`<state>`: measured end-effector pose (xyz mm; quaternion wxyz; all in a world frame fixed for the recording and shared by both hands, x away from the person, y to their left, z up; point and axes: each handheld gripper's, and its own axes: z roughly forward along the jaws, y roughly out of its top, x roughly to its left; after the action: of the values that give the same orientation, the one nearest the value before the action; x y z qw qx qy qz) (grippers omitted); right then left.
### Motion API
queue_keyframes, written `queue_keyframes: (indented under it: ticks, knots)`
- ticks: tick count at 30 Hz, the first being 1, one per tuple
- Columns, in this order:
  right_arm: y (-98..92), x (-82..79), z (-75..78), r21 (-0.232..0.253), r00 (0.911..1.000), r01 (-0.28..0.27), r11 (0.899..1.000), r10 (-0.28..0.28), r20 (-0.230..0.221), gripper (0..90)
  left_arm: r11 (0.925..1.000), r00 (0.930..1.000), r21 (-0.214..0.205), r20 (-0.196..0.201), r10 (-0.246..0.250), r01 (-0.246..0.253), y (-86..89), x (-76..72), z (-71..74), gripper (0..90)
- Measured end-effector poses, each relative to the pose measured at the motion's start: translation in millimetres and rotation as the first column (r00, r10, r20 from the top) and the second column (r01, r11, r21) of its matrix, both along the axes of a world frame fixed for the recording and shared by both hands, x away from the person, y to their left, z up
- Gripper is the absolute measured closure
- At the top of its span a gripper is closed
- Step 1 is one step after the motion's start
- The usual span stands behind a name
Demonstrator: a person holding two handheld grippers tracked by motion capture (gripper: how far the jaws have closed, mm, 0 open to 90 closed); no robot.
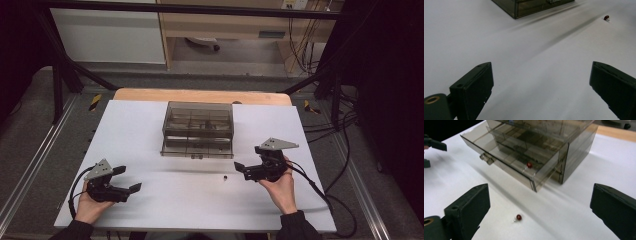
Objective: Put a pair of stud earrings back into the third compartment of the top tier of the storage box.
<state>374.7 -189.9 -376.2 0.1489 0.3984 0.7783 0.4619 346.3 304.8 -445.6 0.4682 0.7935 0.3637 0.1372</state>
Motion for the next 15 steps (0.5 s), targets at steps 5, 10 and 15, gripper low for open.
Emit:
queue_keyframes:
  ticks: [5,10,15]
  knots:
    - [-2.9,-2.2,-15.4,-0.002,0.9996,0.003,1.0,-0.003,-0.03,2.4,1.0,1.0,0.002,-0.002,-0.001,0.001,-0.5,0.0,-0.3,5.5]
    - [0.7,-1.3,-31.1,-0.035,0.9973,0.0,0.999,-0.002,-0.073,1.8,1.0,1.0,0.003,-0.002,-0.001,0.001,-1.0,0.2,-0.1,5.5]
    - [9.8,0.8,-43.5,-0.054,0.9957,-0.024,0.998,0.02,-0.09,2.1,1.0,1.0,0.002,-0.002,-0.002,0.002,-1.0,0.4,-0.2,5.5]
